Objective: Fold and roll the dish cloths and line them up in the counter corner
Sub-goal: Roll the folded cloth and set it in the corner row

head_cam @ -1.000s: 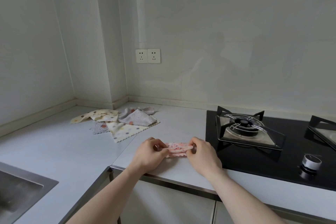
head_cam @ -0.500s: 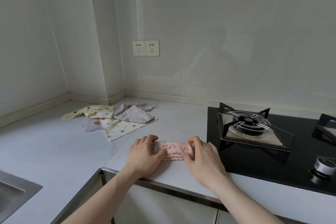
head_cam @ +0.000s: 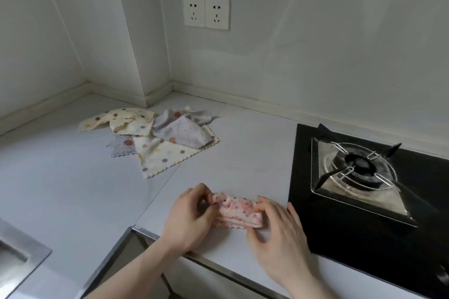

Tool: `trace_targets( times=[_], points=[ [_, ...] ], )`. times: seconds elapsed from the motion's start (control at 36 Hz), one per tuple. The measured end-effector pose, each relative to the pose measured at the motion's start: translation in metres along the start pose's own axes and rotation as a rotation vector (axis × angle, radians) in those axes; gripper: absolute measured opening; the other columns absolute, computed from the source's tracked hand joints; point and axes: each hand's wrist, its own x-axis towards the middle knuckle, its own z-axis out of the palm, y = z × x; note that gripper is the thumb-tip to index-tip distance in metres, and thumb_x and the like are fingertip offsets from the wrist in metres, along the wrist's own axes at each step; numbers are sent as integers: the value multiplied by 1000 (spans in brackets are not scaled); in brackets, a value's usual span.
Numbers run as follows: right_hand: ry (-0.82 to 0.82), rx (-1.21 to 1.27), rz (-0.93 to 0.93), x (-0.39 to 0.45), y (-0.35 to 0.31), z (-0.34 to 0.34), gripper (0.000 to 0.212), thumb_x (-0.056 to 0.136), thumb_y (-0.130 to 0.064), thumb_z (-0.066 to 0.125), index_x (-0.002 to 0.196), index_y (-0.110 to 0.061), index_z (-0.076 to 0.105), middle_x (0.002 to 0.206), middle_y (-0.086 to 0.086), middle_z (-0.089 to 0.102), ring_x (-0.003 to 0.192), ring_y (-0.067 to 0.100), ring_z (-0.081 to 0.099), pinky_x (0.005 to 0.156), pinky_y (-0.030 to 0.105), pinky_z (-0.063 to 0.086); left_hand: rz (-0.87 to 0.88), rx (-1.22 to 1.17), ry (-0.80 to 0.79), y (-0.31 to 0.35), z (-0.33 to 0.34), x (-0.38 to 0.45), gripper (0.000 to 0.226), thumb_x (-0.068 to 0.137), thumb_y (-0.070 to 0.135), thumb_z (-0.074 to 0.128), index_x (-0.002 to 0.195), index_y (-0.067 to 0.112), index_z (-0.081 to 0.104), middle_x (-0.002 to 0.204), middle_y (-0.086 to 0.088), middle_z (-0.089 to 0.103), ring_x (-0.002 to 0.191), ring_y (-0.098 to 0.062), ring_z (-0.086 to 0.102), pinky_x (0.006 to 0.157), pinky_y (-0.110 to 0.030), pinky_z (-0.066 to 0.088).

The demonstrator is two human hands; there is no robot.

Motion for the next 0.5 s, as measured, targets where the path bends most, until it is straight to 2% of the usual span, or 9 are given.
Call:
trace_targets(
  times=[0.11, 0.19, 0.22, 0.28, 0.36, 0.44, 0.5],
  points=[
    [-177, 57, 84, -5, -12, -20, 42, 74, -44, 61, 114, -32, 58, 132, -27, 54, 126, -5, 48, 123, 40, 18, -217, -98, -123, 25, -19, -2, 18, 82, 20, 64, 80, 27, 47, 67, 11, 58, 66, -10, 51, 64, -32, 45],
    [-320, 221, 264, -10, -35, -57, 50, 76, -51, 59, 124, -36, 54, 135, -29, 49, 132, -4, 43, 118, 27, 26, -375, -287, -194, 62, -39, -14, 14, 80, 16, 58, 80, 24, 47, 62, 8, 54, 57, -14, 49, 56, -40, 44],
    [-340, 288, 324, -12, -46, -74, 51, 80, -53, 61, 128, -38, 51, 137, -27, 48, 131, -4, 42, 113, 24, 31, -385, -322, -214, 78, -47, -21, 13, 84, 11, 57, 81, 19, 46, 62, 6, 55, 55, -16, 49, 54, -40, 42],
    [-359, 390, 423, -17, -71, -109, 54, 89, -55, 63, 137, -40, 43, 139, -25, 44, 131, -6, 39, 108, 22, 32, -344, -321, -273, 113, -71, -39, 15, 90, 5, 55, 84, 15, 45, 58, 6, 57, 50, -14, 47, 51, -32, 37],
    [-358, 489, 484, -27, -102, -159, 58, 93, -50, 64, 143, -38, 38, 143, -26, 43, 132, -12, 38, 112, 22, 31, -243, -316, -318, 164, -114, -66, 16, 96, 3, 54, 87, 12, 44, 60, 8, 61, 50, -8, 53, 52, -22, 37],
    [-417, 571, 534, -38, -130, -202, 59, 86, -55, 68, 138, -41, 45, 136, -28, 53, 127, -18, 42, 113, 26, 36, -267, -403, -300, 198, -151, -83, 17, 97, 1, 54, 87, 9, 43, 58, 6, 52, 49, -8, 42, 50, -22, 32],
    [-485, 613, 560, -46, -149, -228, 56, 78, -61, 69, 129, -41, 55, 127, -29, 60, 123, -17, 47, 111, 29, 41, -290, -461, -301, 208, -168, -91, 17, 97, 1, 55, 88, 8, 42, 59, 5, 52, 49, -9, 42, 52, -27, 31]
  ],
)
